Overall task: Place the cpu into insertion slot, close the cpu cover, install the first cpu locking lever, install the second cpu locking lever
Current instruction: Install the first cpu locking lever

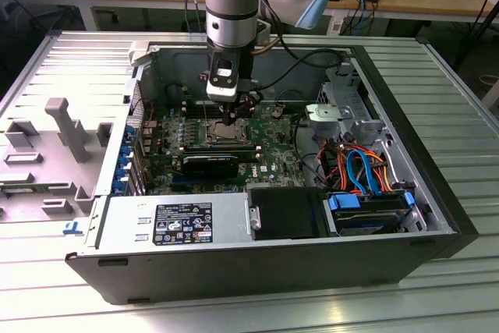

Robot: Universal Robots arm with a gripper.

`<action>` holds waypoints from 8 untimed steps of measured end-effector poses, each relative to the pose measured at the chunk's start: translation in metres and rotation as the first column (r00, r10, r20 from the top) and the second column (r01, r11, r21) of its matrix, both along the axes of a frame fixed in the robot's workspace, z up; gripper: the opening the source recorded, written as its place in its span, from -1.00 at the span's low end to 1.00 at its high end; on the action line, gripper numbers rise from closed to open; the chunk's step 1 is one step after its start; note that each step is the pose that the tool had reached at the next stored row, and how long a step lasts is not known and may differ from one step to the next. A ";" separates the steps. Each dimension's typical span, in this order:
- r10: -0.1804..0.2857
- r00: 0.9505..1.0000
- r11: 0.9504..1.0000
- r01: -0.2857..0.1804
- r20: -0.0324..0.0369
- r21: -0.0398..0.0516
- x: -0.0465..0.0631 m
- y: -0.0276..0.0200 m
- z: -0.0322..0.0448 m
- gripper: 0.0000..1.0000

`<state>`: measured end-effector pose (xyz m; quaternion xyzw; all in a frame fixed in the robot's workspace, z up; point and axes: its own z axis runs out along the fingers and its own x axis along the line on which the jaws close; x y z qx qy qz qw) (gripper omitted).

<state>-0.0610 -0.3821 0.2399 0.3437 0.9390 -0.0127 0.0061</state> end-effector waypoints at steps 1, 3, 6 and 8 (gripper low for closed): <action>0.003 1.000 1.000 -0.003 0.000 0.000 0.000 0.0000 0.0000 -0.79; 0.010 1.000 1.000 -0.010 0.000 0.000 0.000 0.0000 0.0000 -0.79; 0.020 1.000 1.000 -0.020 0.000 0.000 0.000 0.0000 0.0000 -0.79; 0.031 1.000 1.000 -0.031 0.000 0.000 0.000 0.0000 0.0000 -0.79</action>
